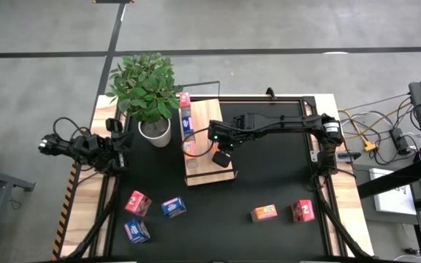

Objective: Stack cereal on shelf
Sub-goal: Put the left orange cereal box on the shelf aligned with the other orange cereal box

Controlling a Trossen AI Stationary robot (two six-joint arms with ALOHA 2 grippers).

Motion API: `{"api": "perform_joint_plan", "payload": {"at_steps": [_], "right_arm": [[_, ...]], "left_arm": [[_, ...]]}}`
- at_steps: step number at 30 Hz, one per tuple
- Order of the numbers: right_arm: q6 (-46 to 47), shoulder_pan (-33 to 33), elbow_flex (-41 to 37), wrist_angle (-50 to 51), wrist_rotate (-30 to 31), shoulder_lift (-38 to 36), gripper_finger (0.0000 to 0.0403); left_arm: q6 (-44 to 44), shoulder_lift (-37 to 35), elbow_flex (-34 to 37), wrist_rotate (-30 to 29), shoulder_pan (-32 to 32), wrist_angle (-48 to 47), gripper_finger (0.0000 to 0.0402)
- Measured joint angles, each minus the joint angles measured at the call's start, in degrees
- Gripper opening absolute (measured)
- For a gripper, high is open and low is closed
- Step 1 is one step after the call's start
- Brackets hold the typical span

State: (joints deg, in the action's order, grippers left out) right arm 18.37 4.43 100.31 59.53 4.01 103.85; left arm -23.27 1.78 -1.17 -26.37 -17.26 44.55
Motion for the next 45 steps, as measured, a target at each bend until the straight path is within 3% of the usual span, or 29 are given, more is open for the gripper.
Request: {"api": "perform_joint_plan", "payload": {"at_steps": [13,31,45], "right_arm": [[-1.9,0.0,-0.1,-0.8,0.0,0.1,0.0009],[-5.9,0.6,-8.9,-12.3,-1.4,0.1,0.0009],[-13.9,0.6,-9.5,-18.4,1.1,0.1,0.0009]], "left_arm": [[0.0,0.0,0.0,0.0,0.0,0.0,0.0],[0.0,0.0,0.0,0.0,0.0,0.0,0.0],[0.0,0.0,0.0,0.0,0.0,0.2,0.0]]}}
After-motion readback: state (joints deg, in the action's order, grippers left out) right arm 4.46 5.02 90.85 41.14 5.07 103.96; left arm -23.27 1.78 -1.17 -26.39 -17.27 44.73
